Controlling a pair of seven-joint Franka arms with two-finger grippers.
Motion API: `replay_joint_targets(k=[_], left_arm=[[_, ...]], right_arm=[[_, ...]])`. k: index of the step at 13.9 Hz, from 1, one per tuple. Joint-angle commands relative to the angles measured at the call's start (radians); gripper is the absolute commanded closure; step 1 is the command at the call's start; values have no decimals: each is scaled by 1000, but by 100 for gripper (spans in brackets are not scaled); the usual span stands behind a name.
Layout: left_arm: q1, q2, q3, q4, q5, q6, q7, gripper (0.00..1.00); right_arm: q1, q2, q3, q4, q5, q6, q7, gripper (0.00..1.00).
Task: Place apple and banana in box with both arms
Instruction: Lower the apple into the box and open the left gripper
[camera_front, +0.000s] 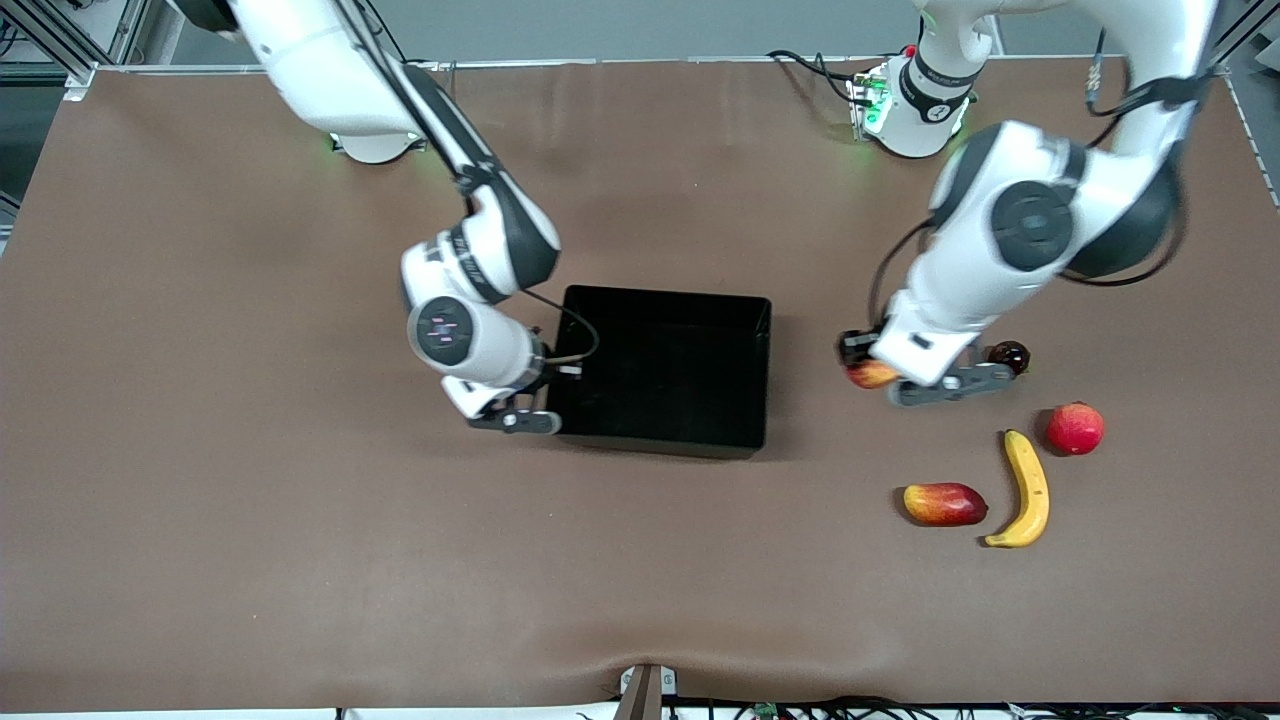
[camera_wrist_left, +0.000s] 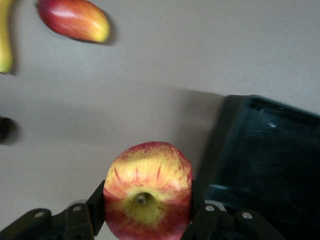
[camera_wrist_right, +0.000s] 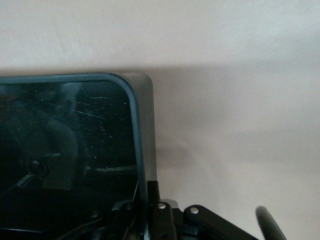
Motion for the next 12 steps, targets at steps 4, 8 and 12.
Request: replay_joint_targets(k=[4, 8, 12], left_arm=[[-156, 176, 3, 9, 24, 153, -218, 100], [-234, 294, 5, 9, 96, 227, -297, 100], [-277, 389, 5, 16, 214, 282, -393, 89]], right_arm=[[-1, 20, -19, 79, 13, -14, 18, 0], [-89, -39, -64, 264, 13, -298, 18, 0], [-207, -39, -87, 479, 13, -543, 15, 0]])
